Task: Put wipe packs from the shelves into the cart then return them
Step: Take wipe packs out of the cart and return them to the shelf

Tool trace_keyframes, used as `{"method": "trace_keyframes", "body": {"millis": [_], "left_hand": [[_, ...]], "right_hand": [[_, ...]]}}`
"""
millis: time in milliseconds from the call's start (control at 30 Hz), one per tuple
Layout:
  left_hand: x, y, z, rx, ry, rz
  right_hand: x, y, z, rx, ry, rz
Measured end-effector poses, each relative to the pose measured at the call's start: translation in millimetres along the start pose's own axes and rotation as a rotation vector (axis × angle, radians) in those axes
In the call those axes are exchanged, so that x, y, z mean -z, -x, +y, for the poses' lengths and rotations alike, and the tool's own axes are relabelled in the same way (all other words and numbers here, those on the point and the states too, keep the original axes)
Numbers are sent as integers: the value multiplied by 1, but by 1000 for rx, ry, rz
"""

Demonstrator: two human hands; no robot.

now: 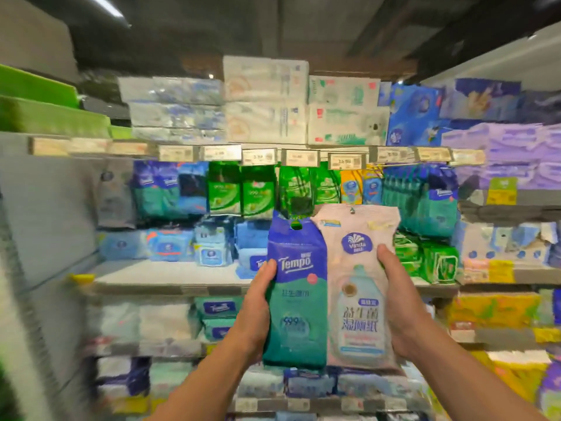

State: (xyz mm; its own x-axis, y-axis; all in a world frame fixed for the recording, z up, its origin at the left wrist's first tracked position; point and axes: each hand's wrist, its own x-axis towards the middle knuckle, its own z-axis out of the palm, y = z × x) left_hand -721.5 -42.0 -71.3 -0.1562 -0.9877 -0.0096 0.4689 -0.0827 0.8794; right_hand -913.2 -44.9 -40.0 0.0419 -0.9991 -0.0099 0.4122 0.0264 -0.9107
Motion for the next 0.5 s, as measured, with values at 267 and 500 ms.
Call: {"method": "trace_keyframes", "body": {"millis": [267,500], "left_hand": [[73,43,52,-145,73,107],[130,71,82,-339,-51,286]], "right_hand": [[-98,-10,26,-56,17,-246],[-163,-20,56,-115,31,-372]]}}
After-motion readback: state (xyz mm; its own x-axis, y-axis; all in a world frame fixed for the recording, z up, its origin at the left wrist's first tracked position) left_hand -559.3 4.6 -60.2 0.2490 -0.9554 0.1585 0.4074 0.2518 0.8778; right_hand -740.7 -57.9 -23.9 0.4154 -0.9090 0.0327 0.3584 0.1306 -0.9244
